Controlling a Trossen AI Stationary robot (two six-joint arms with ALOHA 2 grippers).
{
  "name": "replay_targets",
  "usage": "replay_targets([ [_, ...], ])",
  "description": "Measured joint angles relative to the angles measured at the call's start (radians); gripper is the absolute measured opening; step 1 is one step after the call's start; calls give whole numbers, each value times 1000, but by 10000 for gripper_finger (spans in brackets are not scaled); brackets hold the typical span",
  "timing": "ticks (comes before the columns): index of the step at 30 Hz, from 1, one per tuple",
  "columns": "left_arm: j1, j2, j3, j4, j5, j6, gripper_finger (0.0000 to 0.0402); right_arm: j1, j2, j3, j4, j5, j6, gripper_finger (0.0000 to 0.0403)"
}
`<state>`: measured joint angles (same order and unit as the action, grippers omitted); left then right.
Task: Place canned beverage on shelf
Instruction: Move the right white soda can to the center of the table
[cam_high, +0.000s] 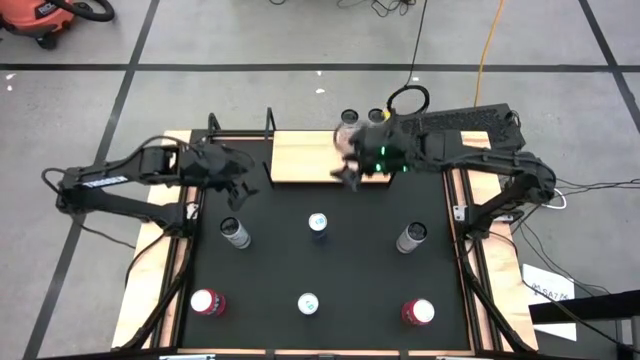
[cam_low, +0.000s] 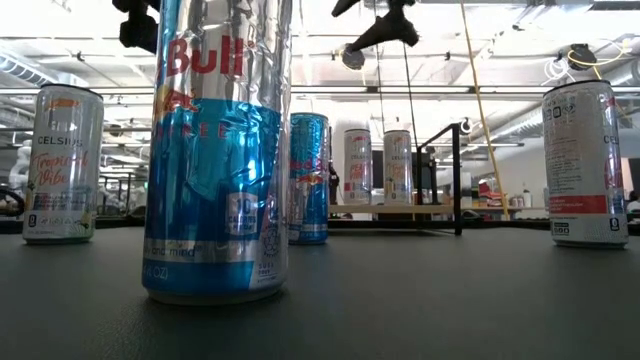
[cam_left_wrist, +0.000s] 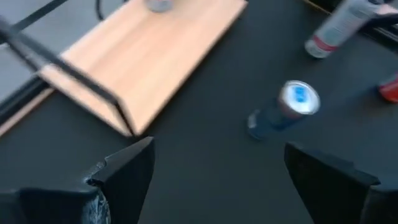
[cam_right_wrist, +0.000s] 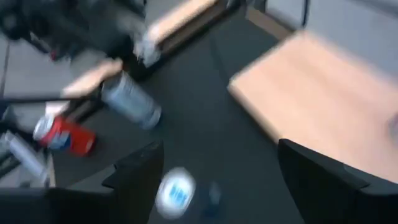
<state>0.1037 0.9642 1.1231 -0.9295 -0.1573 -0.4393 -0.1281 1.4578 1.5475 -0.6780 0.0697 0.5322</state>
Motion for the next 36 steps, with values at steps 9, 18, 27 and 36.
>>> replay_targets([
  [9,-133,42,-119,428,7,61,357,239,-8,0,-421,117,349,299],
  [18,-139,141,-118,545,7,137,357,321,-47,0,-875,40,465,299],
  [27,-147,266,-118,685,76,158,357,372,-99,-3,-891,-21,29,299],
  [36,-197,295,-117,798,22,158,357,369,-126,-99,-893,-76,-384,299],
])
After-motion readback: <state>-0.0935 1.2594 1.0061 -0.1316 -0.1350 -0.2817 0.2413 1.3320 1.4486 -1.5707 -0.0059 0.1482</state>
